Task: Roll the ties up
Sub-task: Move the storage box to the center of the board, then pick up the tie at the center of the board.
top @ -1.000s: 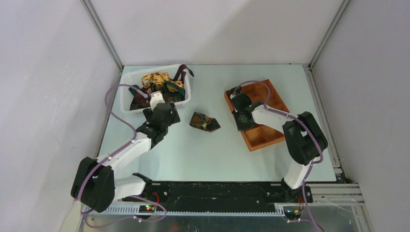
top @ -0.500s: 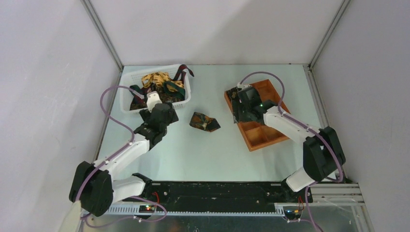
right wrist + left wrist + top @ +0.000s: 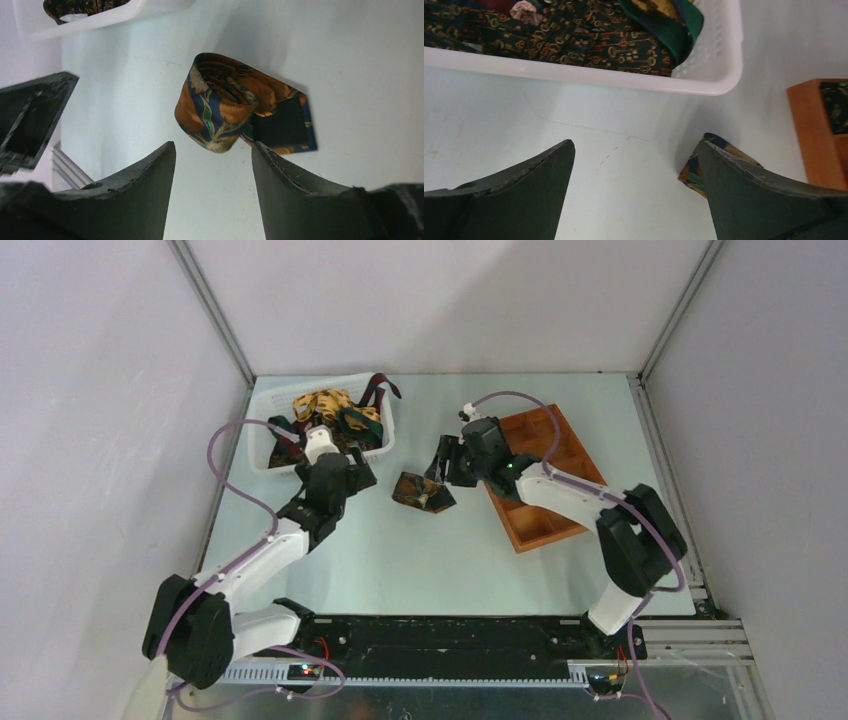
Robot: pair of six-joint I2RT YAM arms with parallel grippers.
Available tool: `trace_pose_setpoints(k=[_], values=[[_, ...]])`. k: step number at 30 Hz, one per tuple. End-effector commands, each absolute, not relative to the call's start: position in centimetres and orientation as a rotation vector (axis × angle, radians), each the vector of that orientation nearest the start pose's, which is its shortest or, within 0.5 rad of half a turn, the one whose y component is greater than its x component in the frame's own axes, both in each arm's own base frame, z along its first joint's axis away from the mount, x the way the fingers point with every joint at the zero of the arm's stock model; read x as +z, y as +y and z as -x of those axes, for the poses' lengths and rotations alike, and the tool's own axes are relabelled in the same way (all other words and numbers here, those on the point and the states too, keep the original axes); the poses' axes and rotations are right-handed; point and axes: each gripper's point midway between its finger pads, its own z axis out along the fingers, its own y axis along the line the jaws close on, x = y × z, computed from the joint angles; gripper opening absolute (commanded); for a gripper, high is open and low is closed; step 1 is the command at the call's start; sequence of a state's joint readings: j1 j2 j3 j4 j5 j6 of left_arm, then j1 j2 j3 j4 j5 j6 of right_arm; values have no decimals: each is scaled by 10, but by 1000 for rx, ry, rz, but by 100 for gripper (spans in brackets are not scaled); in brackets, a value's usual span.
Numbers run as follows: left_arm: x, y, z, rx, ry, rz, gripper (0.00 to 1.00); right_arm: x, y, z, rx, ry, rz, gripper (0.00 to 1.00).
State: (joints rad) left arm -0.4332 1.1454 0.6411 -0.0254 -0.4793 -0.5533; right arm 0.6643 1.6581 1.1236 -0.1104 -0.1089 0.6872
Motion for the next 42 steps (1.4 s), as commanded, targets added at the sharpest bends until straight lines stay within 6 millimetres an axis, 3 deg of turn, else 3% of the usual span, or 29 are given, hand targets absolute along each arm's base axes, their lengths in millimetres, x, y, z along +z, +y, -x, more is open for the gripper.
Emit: trace_pose_setpoints(k=[1, 8, 16, 22, 35, 42], values=[[162, -100, -347, -252, 1887, 432, 100, 141, 359, -352, 1073, 2296, -85, 57], [152, -108, -351, -315, 1909, 433, 100, 118, 371, -354, 1114, 2333, -99, 43], [142, -128, -356, -402, 1918, 351, 100, 106, 375, -353, 1119, 2350, -77, 42], [133, -142, -359, -451, 1955, 291, 100, 86, 372, -353, 1064, 2403, -66, 40], [101, -176, -362, -567, 2087, 159, 100, 52, 352, -358, 874, 2479, -64, 38], [104, -193, -364, -682, 2054, 128, 100, 33, 344, -353, 823, 2538, -81, 37]])
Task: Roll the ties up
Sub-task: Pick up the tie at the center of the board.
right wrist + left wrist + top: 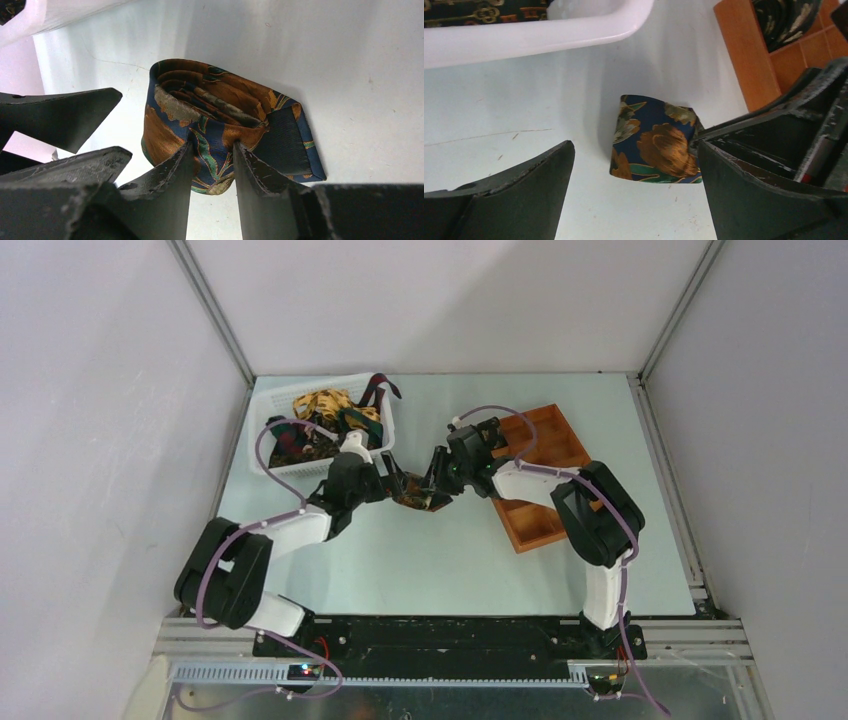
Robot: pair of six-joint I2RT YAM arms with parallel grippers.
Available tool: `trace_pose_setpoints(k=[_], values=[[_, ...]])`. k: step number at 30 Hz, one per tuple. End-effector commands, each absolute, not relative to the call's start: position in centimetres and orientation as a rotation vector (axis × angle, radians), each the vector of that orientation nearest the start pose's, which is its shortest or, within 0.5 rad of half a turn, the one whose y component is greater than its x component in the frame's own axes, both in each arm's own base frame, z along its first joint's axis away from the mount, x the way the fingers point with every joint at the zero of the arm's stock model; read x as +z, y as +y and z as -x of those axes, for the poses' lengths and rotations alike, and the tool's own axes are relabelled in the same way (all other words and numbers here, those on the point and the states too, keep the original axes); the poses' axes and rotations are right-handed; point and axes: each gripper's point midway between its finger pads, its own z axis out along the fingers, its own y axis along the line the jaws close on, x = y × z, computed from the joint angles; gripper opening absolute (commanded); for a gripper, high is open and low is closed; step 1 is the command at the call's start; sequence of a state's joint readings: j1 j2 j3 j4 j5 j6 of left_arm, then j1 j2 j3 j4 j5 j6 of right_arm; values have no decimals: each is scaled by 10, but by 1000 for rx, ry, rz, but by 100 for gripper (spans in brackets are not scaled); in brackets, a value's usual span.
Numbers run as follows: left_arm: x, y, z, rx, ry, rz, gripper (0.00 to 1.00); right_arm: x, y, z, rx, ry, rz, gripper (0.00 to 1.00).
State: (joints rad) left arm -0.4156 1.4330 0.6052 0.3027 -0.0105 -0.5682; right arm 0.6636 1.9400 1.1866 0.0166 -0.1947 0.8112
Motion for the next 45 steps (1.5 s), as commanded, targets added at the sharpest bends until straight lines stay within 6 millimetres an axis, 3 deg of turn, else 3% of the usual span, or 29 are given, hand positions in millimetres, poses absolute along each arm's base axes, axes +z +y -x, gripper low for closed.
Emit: trace_pose_setpoints(k=[1, 7, 14, 24, 29, 40, 45], values=[[101, -197, -364, -703, 2057, 123, 100, 31, 342, -354, 819, 2540, -85, 37], [87, -213, -360, -796, 2083, 85, 100, 26, 338, -357, 811, 2551, -101, 37], [69, -214, -362, -791, 2118, 89, 100, 19, 333, -357, 794, 2568, -105, 36], [61, -220, -360, -825, 2151, 91, 100, 16, 330, -350, 770, 2568, -75, 35], [69, -221, -358, -849, 2136, 104, 100, 32, 332, -349, 806, 2496, -51, 37], [78, -220, -352, -877, 2121, 108, 98, 68, 335, -348, 868, 2421, -37, 50], [80, -222, -354, -885, 2135, 97, 98, 68, 336, -346, 878, 2428, -38, 44]])
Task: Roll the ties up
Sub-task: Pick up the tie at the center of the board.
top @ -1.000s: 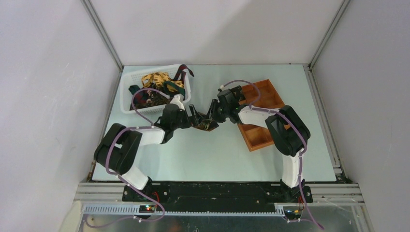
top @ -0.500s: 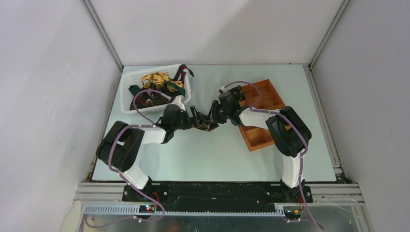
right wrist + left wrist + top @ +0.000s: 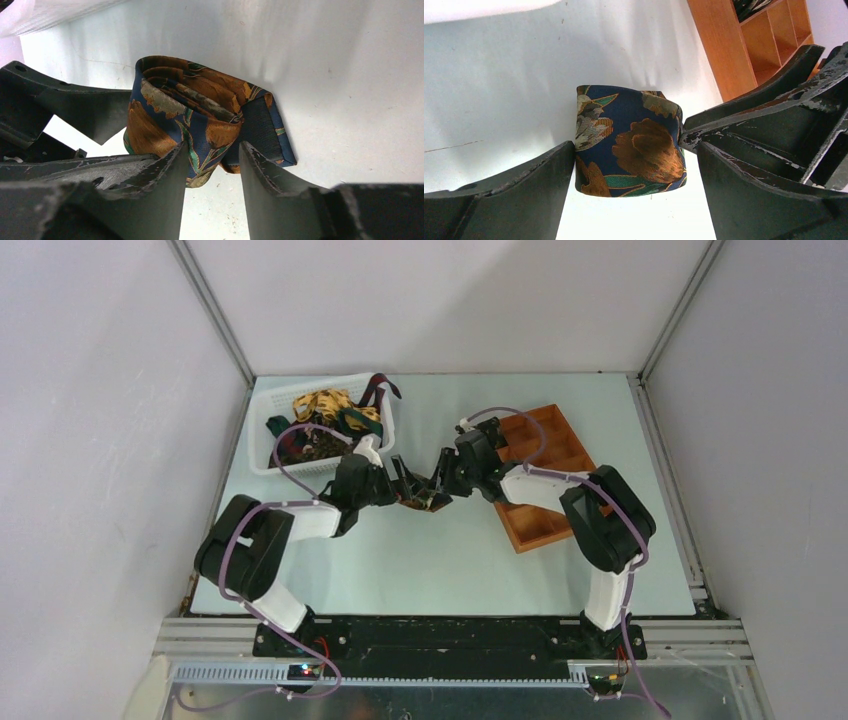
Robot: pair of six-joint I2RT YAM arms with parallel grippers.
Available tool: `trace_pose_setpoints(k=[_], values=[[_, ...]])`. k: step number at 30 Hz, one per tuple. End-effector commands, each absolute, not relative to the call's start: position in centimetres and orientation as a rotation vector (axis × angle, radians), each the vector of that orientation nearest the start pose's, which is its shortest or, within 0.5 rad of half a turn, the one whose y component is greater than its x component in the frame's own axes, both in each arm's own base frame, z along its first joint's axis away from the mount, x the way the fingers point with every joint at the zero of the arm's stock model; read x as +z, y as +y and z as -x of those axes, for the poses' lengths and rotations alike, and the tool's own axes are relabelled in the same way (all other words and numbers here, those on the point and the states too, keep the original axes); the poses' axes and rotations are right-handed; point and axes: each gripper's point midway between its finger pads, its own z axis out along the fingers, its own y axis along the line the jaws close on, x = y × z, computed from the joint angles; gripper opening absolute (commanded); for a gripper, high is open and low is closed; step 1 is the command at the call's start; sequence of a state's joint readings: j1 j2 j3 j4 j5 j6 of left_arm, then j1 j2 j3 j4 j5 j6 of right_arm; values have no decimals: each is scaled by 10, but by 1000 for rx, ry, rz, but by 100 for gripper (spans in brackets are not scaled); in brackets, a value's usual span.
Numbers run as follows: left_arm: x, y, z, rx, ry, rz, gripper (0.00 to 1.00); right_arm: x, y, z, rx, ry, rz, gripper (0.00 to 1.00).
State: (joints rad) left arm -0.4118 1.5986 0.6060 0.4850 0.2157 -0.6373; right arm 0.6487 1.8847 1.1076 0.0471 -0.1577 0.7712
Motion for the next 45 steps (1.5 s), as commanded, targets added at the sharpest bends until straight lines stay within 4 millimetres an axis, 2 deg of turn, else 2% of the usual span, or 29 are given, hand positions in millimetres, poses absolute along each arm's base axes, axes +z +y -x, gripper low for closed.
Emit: trace_pose_setpoints(k=[1, 4, 12, 24, 28, 34, 39, 45], values=[[77, -221, -354, -882, 2142, 99, 97, 66, 336, -345, 876, 2436, -41, 42], [73, -221, -355, -887, 2150, 100, 97, 60, 336, -341, 879, 2457, -41, 36], [67, -214, -358, -886, 2157, 121, 98, 48, 334, -335, 881, 2483, -47, 29], [68, -229, -356, -978, 2159, 43, 97, 37, 330, -333, 868, 2504, -56, 26], [63, -236, -355, -1014, 2181, 15, 91, 36, 329, -334, 865, 2507, -57, 26], [59, -240, -353, -1045, 2202, -13, 77, 36, 328, -336, 862, 2504, -60, 26], [48, -240, -347, -1053, 2230, 2, 72, 34, 329, -337, 876, 2501, -62, 26], [48, -242, -349, -1062, 2225, 1, 63, 34, 329, -337, 877, 2502, -57, 26]])
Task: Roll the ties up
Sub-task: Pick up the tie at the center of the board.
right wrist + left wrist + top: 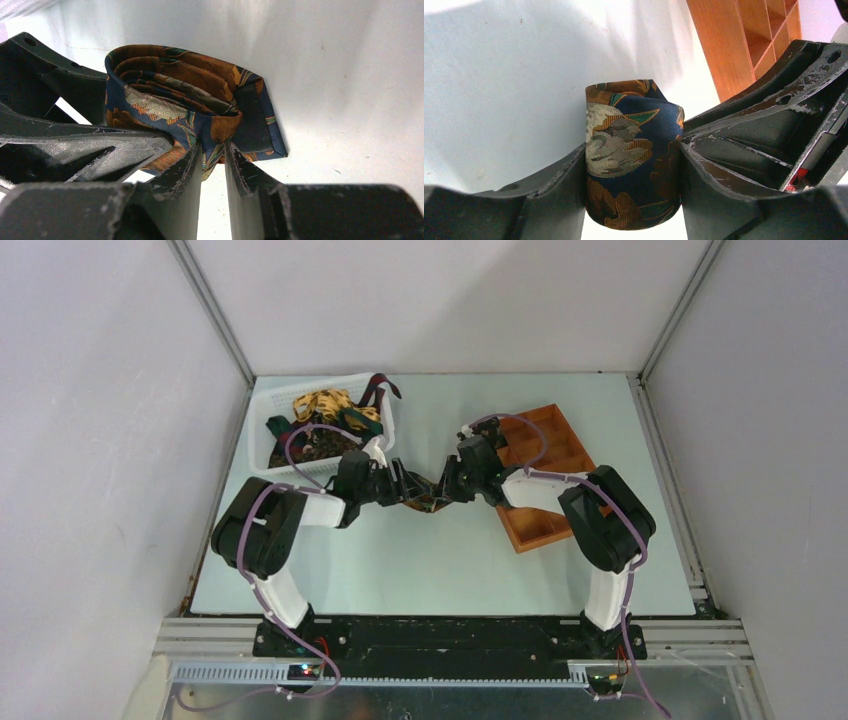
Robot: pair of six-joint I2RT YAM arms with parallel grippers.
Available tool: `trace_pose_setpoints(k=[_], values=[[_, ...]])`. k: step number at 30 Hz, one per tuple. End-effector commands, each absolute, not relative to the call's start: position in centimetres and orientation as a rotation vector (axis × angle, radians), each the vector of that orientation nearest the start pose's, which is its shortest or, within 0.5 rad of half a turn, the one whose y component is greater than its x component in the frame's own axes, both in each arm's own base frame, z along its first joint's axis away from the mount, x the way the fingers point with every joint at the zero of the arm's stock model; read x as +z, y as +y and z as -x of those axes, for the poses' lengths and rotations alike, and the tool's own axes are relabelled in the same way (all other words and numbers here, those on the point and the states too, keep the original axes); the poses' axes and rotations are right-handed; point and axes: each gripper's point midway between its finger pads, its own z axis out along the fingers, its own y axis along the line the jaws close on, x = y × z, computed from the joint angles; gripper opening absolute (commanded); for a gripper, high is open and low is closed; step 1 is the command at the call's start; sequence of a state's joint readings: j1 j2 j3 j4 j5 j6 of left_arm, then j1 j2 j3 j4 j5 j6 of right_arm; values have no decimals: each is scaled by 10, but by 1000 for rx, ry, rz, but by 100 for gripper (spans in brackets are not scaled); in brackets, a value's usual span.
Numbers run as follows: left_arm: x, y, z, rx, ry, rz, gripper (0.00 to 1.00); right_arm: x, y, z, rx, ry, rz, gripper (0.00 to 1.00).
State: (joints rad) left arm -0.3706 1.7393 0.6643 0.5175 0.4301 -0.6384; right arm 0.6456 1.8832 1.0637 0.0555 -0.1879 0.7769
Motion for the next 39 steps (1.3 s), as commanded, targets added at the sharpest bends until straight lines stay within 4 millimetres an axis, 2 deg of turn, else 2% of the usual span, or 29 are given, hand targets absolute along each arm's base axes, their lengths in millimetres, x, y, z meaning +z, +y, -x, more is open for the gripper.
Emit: trace_pose_setpoints(k=[1, 6, 8, 9, 10, 11, 12, 13, 14, 15, 16, 17, 18, 19, 22, 23, 24, 25, 27, 29, 33, 39], values=[[49, -242, -350, -1062, 2224, -3, 60, 35, 329, -337, 876, 2502, -55, 26], [50, -241, -352, -1042, 2226, 0, 55, 46, 329, -338, 882, 2474, -31, 29], [51, -240, -352, -1033, 2229, 9, 53, 61, 328, -343, 899, 2433, -23, 32], [52, -239, -352, -1029, 2232, 15, 52, 77, 327, -346, 915, 2394, -17, 35], [52, -239, -353, -1020, 2233, 23, 52, 96, 322, -352, 926, 2345, -22, 37], [54, -239, -354, -1008, 2237, 28, 52, 105, 318, -354, 921, 2326, -21, 42], [55, -239, -354, -998, 2239, 31, 51, 125, 310, -360, 919, 2279, -33, 47], [58, -237, -356, -971, 2246, 37, 51, 131, 299, -363, 896, 2272, -44, 49], [62, -239, -356, -957, 2243, 28, 51, 147, 292, -365, 888, 2238, -52, 51], [62, -239, -355, -915, 2265, 24, 51, 144, 277, -364, 842, 2274, -79, 51], [69, -239, -357, -898, 2253, 19, 50, 153, 265, -365, 812, 2262, -109, 52], [72, -239, -359, -855, 2264, 19, 50, 146, 248, -363, 759, 2306, -165, 53], [83, -241, -363, -846, 2240, 15, 49, 150, 234, -365, 707, 2295, -211, 54], [85, -241, -362, -823, 2245, 17, 49, 140, 215, -362, 650, 2335, -283, 55], [112, -244, -367, -797, 2196, 4, 49, 131, 170, -362, 535, 2325, -472, 56], [114, -244, -365, -776, 2207, 0, 49, 125, 151, -364, 504, 2319, -548, 57], [125, -245, -368, -768, 2184, -17, 49, 124, 140, -365, 482, 2302, -612, 57], [126, -244, -366, -748, 2196, -23, 49, 119, 121, -366, 433, 2285, -682, 58], [137, -244, -365, -721, 2185, -44, 49, 112, 100, -368, 383, 2260, -787, 59], [144, -244, -364, -700, 2177, -62, 49, 104, 86, -369, 341, 2249, -877, 59], [158, -242, -360, -691, 2146, -76, 49, 87, 70, -365, 288, 2254, -1030, 59], [162, -240, -355, -693, 2134, -77, 49, 68, 68, -376, 306, 2255, -1101, 60]])
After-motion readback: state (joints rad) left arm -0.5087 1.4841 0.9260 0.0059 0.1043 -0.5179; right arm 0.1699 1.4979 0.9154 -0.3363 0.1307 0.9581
